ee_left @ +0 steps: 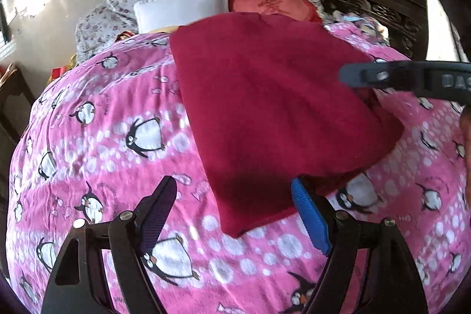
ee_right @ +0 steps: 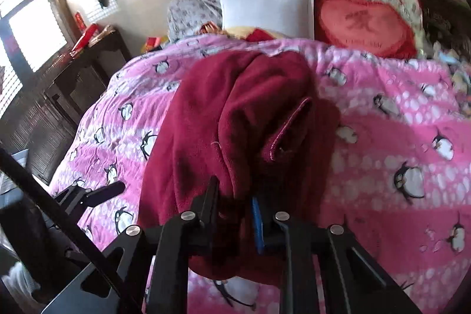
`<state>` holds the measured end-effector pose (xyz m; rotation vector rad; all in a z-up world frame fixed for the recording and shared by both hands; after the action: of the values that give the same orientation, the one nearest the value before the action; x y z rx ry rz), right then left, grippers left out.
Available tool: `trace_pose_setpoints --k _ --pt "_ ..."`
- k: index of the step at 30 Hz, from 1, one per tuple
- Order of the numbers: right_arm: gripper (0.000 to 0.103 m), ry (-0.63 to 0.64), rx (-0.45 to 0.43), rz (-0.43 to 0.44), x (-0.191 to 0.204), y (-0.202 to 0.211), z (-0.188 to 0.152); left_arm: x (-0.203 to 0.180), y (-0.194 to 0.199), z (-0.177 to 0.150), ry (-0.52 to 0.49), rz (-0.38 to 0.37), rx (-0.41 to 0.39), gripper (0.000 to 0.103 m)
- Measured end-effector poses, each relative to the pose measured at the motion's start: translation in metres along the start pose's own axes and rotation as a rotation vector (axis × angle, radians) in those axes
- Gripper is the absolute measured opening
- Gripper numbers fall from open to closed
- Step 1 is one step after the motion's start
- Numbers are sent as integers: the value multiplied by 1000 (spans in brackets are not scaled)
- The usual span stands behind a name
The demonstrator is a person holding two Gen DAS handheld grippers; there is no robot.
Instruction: Fold small clothes
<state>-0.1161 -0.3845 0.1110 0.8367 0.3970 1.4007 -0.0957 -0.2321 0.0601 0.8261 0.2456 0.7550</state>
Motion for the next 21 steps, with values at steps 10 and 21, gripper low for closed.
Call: trace_pose_setpoints --k 10,21 --pt "28 -101 -18 -4 -28 8 -22 6 1 -2 24 -39 15 79" --pt "28 98 -24 -100 19 7 -34 32 -24 52 139 43 -36 81"
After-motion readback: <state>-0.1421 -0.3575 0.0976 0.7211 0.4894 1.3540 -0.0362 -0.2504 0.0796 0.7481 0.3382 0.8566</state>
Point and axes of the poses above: each gripper's, at about its wrist camera, not at the fingertips, and y roughly against the way its jaws point, x to its left, z to its top, the point moved 1 cm from there along -y, roughly the way its jaws point, and after that the axes turned 1 degree about -y, right-handed, at the moved point
